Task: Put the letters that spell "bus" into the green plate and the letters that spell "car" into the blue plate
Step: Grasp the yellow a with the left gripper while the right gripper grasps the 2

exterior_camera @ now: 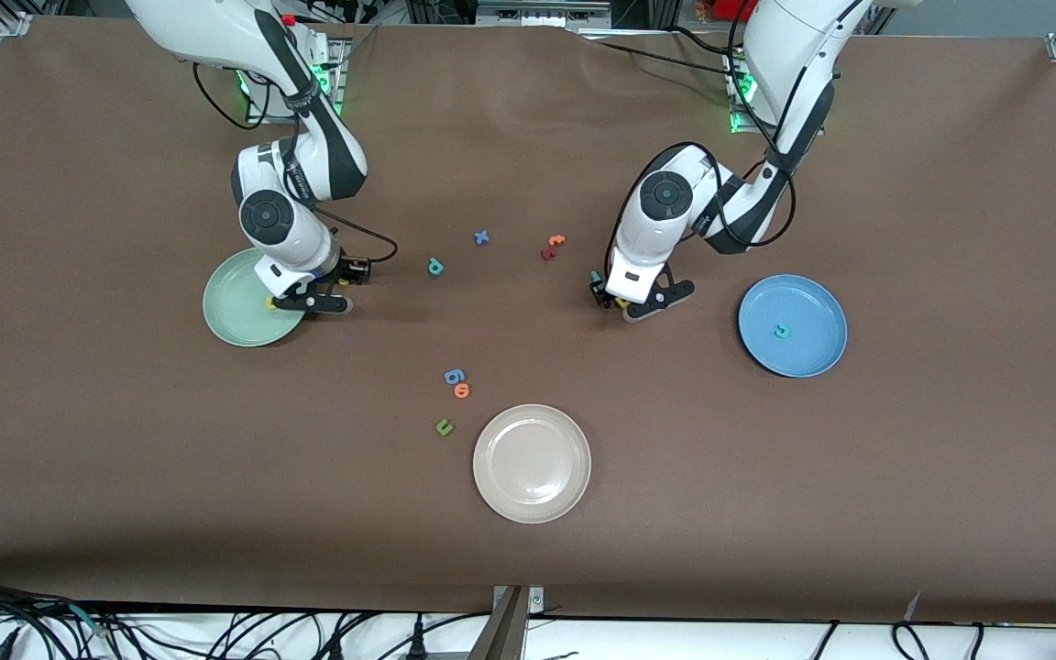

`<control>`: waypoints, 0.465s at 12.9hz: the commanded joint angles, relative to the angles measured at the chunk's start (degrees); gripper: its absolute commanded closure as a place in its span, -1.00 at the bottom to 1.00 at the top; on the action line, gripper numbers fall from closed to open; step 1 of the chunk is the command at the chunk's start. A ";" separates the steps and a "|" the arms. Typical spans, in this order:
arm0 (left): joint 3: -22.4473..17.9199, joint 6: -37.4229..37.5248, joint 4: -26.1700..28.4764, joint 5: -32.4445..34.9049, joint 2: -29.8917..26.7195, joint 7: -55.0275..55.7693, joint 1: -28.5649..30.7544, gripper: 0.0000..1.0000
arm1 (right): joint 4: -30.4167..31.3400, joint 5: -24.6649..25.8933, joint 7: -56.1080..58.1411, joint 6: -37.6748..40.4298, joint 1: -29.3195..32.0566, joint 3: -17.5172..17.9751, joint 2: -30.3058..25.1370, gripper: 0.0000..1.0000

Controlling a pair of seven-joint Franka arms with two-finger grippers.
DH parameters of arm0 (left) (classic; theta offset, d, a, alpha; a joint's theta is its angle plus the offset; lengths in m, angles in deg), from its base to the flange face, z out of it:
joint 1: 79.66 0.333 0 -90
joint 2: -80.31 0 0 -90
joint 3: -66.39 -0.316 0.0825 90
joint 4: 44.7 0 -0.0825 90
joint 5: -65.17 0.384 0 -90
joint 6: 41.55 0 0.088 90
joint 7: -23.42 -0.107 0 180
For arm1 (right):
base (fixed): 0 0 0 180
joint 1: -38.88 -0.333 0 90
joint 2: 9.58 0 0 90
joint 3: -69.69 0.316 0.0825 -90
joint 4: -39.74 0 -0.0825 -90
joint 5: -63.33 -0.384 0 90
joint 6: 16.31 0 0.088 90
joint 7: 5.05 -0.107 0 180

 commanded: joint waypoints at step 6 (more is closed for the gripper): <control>-0.24 -0.16 1.05 4.60 0.00 0.14 0.11 0.12 | -0.33 -0.73 0.93 4.53 0.38 0.08 -3.75 1.00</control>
